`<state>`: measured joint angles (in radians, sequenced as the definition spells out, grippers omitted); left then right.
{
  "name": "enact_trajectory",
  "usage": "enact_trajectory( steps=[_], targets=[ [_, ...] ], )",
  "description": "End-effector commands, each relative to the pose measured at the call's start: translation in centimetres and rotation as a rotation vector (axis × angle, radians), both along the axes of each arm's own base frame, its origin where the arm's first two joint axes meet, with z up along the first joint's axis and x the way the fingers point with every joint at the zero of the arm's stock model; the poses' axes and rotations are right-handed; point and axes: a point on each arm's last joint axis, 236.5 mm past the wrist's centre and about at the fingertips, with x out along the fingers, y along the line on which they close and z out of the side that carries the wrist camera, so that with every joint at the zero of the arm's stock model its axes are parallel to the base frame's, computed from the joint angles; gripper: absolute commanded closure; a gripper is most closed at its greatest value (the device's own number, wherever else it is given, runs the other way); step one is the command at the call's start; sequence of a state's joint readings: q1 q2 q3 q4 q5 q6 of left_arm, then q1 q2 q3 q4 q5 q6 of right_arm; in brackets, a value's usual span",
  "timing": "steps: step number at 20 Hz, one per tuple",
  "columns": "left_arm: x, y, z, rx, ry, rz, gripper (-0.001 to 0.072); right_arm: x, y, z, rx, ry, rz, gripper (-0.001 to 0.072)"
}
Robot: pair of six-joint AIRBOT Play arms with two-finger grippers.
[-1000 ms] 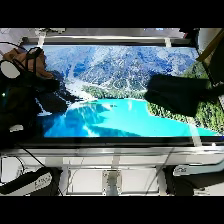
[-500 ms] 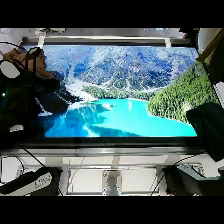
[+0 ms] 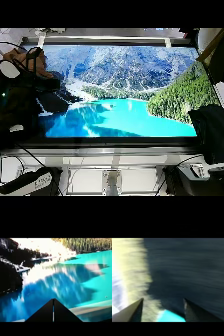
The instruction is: Fold the clothes and pants, and hang the long-sleeved shirts on hangers.
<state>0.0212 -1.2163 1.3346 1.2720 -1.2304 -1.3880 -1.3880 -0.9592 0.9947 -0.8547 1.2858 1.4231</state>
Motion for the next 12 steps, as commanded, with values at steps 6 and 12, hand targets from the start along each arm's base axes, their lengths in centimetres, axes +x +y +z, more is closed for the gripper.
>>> enact_trajectory(
  steps=[6,12],
  targets=[
    [-0.8,-0.2,-0.3,-0.001,0.034,-0.011,0.069,11.3,25.1,8.2,-0.136,-0.237,0.882,0.065],
    [-1.7,-0.2,-0.7,0.001,0.074,-0.024,0.0691,10.0,30.3,4.6,-0.236,-0.067,1.138,0.065]
  ],
)
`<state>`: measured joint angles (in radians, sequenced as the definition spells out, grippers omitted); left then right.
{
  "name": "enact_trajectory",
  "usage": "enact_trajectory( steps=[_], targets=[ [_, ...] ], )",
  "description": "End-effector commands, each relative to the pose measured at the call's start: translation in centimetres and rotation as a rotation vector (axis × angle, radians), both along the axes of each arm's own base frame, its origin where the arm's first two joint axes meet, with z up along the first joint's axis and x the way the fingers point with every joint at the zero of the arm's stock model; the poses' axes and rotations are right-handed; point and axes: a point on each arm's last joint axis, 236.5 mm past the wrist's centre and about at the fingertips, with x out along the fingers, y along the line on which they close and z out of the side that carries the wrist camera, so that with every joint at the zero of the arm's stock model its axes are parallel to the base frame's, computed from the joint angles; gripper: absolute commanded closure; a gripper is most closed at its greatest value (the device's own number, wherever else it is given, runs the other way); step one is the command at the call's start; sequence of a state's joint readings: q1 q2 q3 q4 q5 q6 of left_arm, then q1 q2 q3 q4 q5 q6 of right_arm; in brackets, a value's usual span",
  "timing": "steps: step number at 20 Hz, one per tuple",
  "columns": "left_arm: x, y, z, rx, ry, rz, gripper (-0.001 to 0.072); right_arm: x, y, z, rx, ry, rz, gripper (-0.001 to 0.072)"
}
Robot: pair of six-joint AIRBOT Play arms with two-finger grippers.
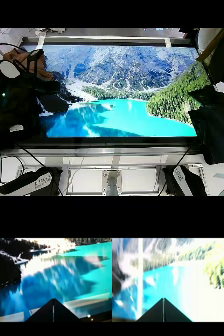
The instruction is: Fold the clothes and pants, and hang the long-sleeved shirts on hangers.
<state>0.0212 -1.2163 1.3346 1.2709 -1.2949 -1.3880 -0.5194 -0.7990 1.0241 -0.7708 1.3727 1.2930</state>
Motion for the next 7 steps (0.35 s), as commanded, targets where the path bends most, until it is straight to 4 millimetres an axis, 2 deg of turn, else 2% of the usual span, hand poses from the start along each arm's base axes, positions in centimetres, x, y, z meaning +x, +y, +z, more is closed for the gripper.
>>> enact_trajectory(
  steps=[1,7],
  targets=[
    [-0.3,0.0,-0.1,0.001,0.012,-0.005,0.0691,-1.1,1.6,-2.3,-0.15,0.061,0.109,0.065],
    [-0.3,0.0,-0.1,0.001,0.012,-0.005,0.069,-2.2,1.6,-3.1,-0.169,0.112,0.137,0.065]
  ],
)
